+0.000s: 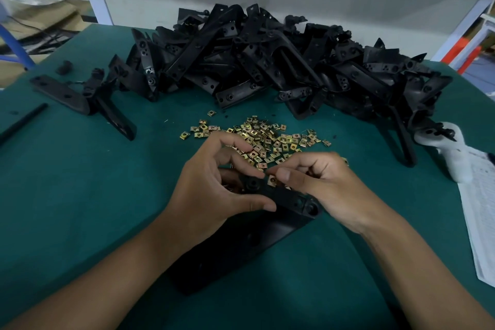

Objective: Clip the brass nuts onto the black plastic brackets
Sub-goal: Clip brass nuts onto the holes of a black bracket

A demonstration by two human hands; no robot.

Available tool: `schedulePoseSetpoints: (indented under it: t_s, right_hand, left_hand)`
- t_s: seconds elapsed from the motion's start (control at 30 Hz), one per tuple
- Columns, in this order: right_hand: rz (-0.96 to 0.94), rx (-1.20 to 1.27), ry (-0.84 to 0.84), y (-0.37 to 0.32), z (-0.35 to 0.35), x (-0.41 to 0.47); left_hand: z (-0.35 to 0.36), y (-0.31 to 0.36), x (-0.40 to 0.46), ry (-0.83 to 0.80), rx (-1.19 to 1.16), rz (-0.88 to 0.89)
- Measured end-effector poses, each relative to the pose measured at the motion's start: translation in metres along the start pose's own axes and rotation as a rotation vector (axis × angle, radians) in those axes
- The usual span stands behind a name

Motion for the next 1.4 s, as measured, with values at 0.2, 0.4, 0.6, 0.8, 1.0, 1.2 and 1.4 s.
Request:
schedulePoseSetpoints:
  t_s: [0.2,0.4,0.6,0.8,1.0,1.2,1.4]
  right_hand:
    - [0.017,-0.048,-0.021,0.000,0.001,-0.001]
    - [0.038,0.034,-0.048,-0.002,0.003,-0.003]
    - [0.060,0.170,-0.091,0.005,0.006,-0.001]
    - [0.056,0.552,0.039,0.012,-0.009,0.009]
    - [0.059,0.674,0.081,0.015,-0.015,0.012]
    - [0.065,0.676,0.147,0.012,-0.018,0.012]
    - [0.126,0.615,0.186,0.012,-0.018,0.009]
  left_hand:
    - [-0.001,-0.001,0.000,-0.014,-0.005,-0.026]
    - [-0.004,-0.001,0.002,0.085,-0.016,0.014]
    - [-0.008,-0.002,0.001,0.128,0.004,0.013]
    - [-0.010,-0.004,0.006,0.103,-0.093,-0.023]
    - [-0.010,-0.005,0.007,0.109,-0.037,-0.095]
    - [-0.006,-0.003,0.006,0.040,0.025,-0.093]
    - [-0.002,0.001,0.004,0.014,-0.102,-0.112]
Point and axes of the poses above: each hand's wrist, its own x-axis towards the middle knuckle, its own z-axis out of the palm, y = z × x, the point moved 3 cm from there along x, towards the middle knuckle
